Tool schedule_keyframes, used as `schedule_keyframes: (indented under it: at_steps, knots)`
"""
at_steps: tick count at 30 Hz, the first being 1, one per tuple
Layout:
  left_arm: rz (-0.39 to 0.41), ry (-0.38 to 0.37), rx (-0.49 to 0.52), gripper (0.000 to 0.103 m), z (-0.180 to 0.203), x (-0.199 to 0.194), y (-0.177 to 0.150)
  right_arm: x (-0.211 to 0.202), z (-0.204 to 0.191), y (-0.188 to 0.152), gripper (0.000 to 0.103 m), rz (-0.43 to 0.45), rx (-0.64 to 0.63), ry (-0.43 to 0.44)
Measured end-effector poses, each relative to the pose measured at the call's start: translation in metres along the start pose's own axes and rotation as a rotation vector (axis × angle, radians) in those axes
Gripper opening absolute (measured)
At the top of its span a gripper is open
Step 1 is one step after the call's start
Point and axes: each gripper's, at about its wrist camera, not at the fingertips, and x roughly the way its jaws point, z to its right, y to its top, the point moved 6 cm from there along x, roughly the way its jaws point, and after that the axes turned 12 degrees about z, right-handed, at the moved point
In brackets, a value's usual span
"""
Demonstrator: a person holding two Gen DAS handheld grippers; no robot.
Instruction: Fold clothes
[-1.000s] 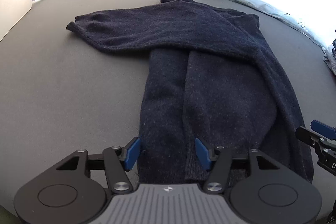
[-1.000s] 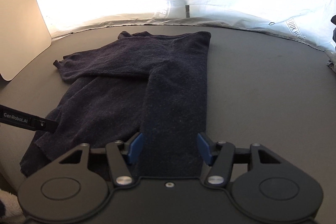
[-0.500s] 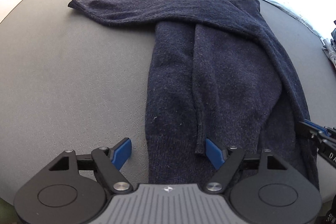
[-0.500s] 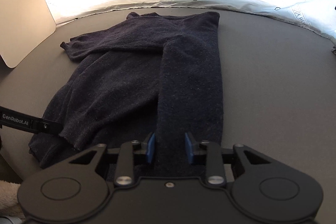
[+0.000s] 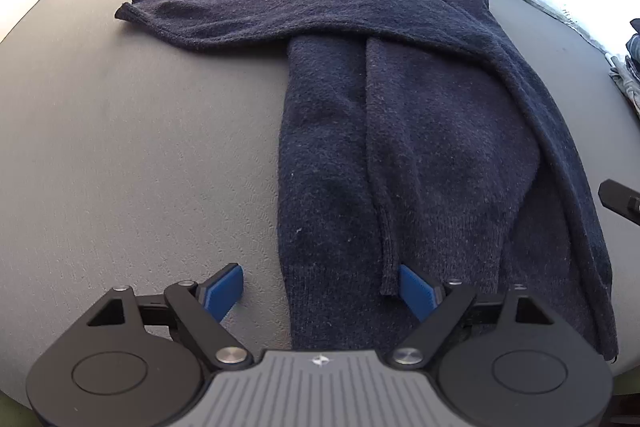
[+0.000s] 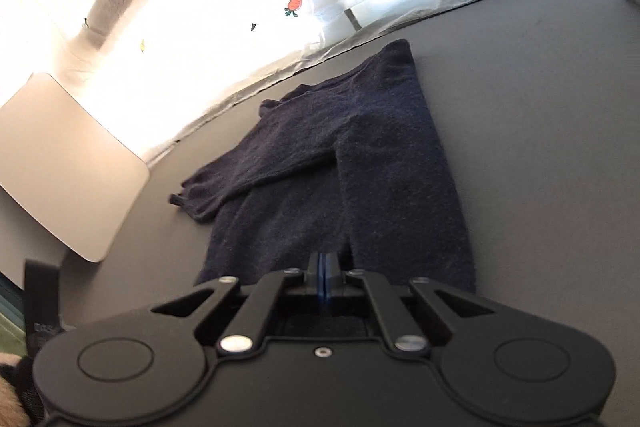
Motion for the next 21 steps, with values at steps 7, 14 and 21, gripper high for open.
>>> schedule_keyframes:
  at_steps: [7,14,21]
  knots:
    - [0.007,0.021,0.027,0.094,0.001,0.002,-0.001,0.011,-0.014,-0.017,0.038,-0.066,-0.242,-0.089]
    - [0.003,0.023,0.012,0.098,-0.002,0.004,-0.001,0.015,-0.009,-0.038,0.027,-0.143,-0.385,-0.168]
    - [0.004,0.029,0.014,0.103,-0.003,0.007,-0.002,0.003,0.003,-0.027,0.006,-0.116,-0.197,-0.119]
